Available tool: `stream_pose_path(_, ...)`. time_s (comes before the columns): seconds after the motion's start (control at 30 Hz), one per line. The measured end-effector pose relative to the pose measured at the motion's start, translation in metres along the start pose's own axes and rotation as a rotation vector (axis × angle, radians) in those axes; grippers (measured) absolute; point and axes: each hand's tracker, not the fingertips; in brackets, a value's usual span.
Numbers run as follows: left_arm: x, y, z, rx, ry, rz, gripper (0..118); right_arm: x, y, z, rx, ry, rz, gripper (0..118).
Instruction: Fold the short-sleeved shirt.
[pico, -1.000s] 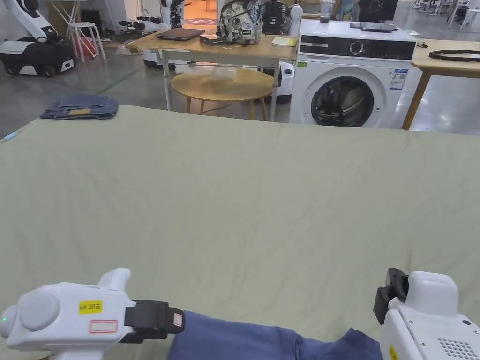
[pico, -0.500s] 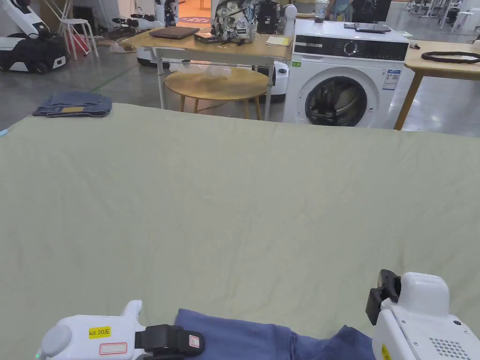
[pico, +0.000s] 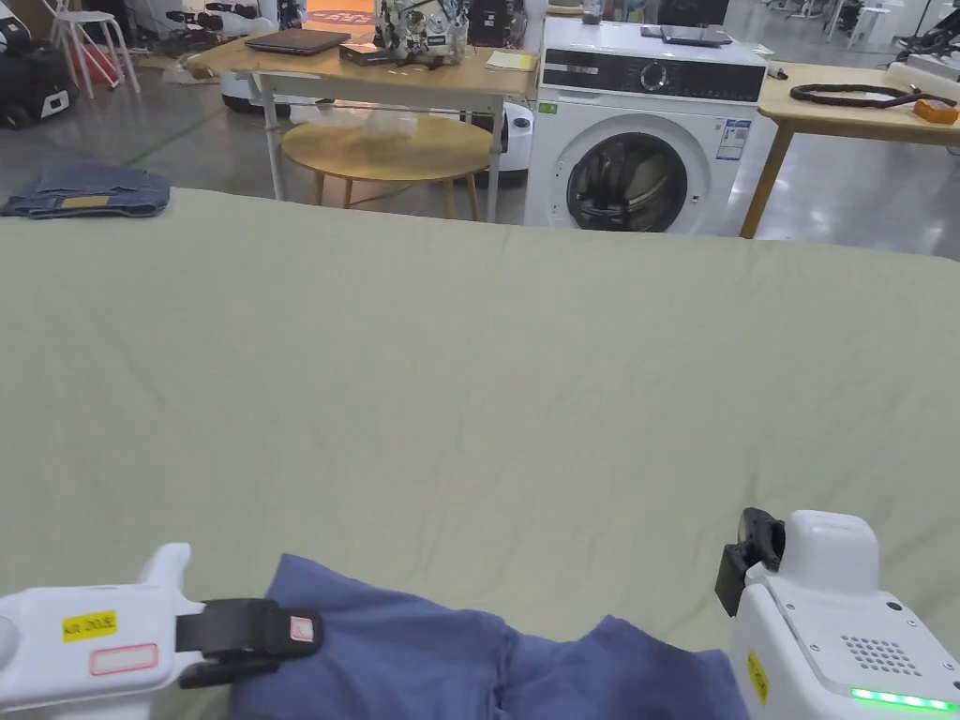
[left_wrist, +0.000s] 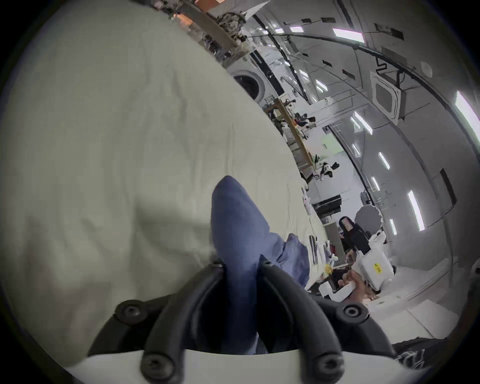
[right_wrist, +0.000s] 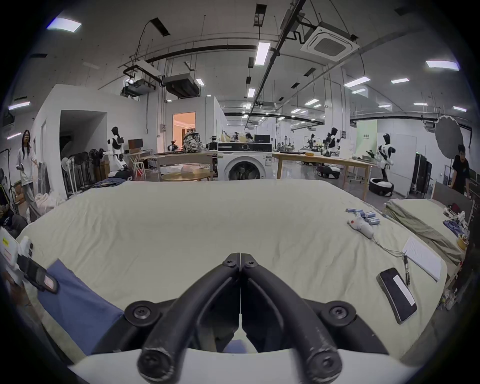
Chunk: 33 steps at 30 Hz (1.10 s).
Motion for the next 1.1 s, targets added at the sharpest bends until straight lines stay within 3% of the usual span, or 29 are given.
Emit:
stream_pose_path(0.2, 0.03, 0.028, 0.063, 0.068, 0.213, -0.11, 9, -0.002, 0.004, -0.001, 0.011, 0.009, 0.006, 0)
stream_pose_path(0.37, 0.071, 0.03, 0.06, 0.03, 0.345, -0.177, 9, -0.008, 0.004, -0.002, 0.01, 0.023, -0.005, 0)
stream_pose_path(0.87, 0.189, -0.003, -0.039, -0.153, 0.261, -0.364, 9, -0.007, -0.002, 0.0, -0.012, 0.028, 0.0, 0)
stream_pose_path(1.1, 0.2, -0.027, -0.137, -0.295, 0.313, -0.389, 9, 0.001, -0.003, 0.004, -0.014, 0.01, -0.009, 0)
